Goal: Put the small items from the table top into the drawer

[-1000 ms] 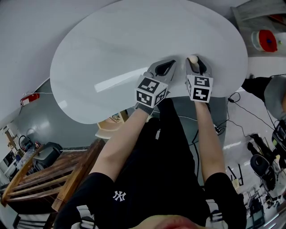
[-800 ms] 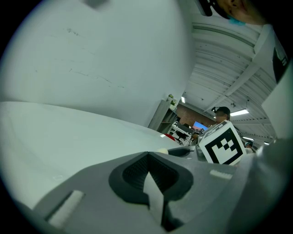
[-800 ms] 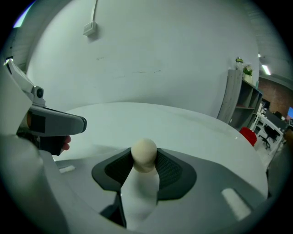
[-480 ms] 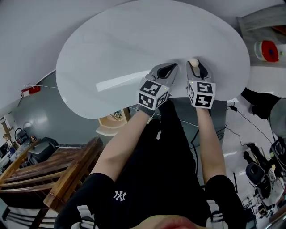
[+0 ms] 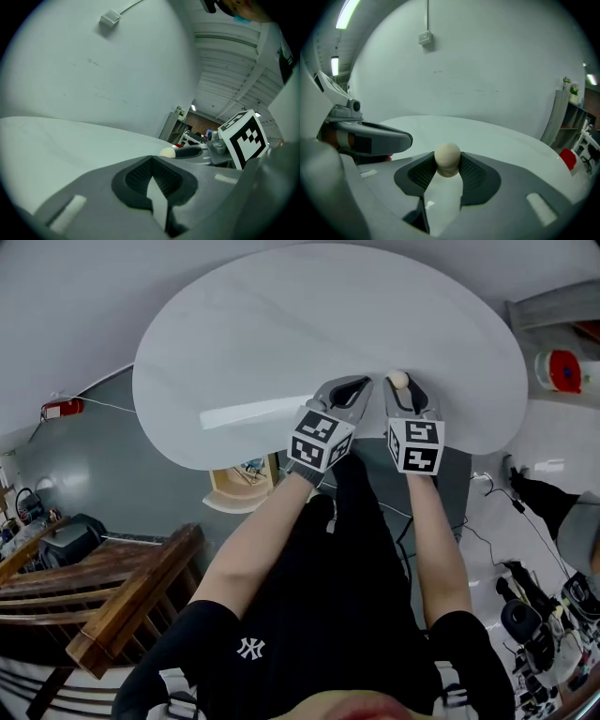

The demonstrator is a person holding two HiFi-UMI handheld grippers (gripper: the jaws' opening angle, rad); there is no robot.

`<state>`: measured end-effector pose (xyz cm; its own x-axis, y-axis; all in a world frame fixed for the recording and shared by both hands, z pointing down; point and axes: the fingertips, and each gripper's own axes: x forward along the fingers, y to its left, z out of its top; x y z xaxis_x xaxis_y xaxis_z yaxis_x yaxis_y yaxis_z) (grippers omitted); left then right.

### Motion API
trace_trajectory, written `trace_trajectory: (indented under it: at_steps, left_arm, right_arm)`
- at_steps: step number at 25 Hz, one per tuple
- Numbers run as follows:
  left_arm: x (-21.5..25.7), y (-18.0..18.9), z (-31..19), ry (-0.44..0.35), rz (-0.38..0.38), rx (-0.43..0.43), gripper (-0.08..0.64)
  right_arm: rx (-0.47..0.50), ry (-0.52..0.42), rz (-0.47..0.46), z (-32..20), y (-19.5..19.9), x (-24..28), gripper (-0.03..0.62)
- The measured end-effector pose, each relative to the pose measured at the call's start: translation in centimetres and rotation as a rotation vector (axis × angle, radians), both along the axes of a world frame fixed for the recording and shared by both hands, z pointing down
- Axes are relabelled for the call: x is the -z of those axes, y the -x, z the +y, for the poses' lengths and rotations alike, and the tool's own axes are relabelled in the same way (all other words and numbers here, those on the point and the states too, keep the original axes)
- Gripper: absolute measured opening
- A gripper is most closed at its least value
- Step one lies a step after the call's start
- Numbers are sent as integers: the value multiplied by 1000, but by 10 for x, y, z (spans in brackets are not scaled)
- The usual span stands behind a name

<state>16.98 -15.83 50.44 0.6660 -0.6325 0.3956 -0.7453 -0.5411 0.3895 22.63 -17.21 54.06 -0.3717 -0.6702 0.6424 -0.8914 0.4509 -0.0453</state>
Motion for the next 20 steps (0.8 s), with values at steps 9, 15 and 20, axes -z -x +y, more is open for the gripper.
trace_trajectory:
  at_steps: [9,15,20]
  left_arm:
    - [25,54,29,-37,-7,74,0]
    - [37,100,57,-52,-17,146,0]
    - [45,140,81,-61,-26,217,0]
  right_arm:
    - [95,-36,-12,30,60,32,175]
    - [185,-54,-25,59,112,47,175]
    - [268,-65,-32,85,157,58,175]
